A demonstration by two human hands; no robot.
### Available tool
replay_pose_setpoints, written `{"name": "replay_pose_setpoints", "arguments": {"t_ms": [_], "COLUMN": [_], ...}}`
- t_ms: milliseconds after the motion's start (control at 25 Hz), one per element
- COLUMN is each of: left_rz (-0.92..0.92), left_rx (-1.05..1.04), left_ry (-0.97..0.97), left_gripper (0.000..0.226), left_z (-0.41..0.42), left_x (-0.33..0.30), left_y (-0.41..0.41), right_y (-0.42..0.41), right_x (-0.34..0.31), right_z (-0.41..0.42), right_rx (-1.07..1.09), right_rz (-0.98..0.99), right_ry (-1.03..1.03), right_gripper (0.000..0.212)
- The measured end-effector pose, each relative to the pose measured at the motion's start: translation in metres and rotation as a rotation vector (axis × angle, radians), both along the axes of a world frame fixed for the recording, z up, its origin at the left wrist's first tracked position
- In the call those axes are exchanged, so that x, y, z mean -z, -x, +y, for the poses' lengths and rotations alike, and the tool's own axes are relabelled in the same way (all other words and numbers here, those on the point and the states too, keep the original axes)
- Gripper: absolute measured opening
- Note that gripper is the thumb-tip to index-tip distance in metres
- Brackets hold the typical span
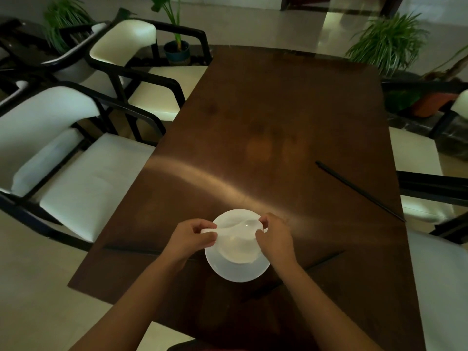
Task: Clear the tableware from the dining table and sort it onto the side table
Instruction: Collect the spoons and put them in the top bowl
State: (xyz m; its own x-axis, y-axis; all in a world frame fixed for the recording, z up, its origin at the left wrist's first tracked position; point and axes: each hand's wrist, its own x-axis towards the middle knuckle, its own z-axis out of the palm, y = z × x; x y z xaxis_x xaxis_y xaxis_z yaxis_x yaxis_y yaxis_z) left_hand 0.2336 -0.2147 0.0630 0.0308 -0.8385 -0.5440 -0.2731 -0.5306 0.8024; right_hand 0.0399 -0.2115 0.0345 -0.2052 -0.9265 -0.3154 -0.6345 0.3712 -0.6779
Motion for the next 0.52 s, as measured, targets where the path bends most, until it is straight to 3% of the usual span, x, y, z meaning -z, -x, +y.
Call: {"name": "replay_pose_setpoints", "arguments": {"t_ms": [200,440,520], "left_rz": [-0.061,-0.006,-0.018], "left_rx": [-0.015,-0.052,-0.004], "left_ry": [-0.027,-0.055,-0.04], "left_gripper": [0.015,0.012,0.02], "left_z": [-0.004,-0.007,-0.007], "left_x": [0.001,0.007,0.007], "left_y": [-0.012,-0.011,-0.014], "right_y": [-0.015,-0.017,-0.017], "right_x": [-0.001,0.002,0.003], "right_z": [0.008,0.01,0.014], "right_rx": [-0.245,-0.347,-0.354], "right_rz": [0.395,0.548,0.559], "right_ry": [0.028,0.033,0.061], "right_gripper": [0.023,0.024,0.023]}}
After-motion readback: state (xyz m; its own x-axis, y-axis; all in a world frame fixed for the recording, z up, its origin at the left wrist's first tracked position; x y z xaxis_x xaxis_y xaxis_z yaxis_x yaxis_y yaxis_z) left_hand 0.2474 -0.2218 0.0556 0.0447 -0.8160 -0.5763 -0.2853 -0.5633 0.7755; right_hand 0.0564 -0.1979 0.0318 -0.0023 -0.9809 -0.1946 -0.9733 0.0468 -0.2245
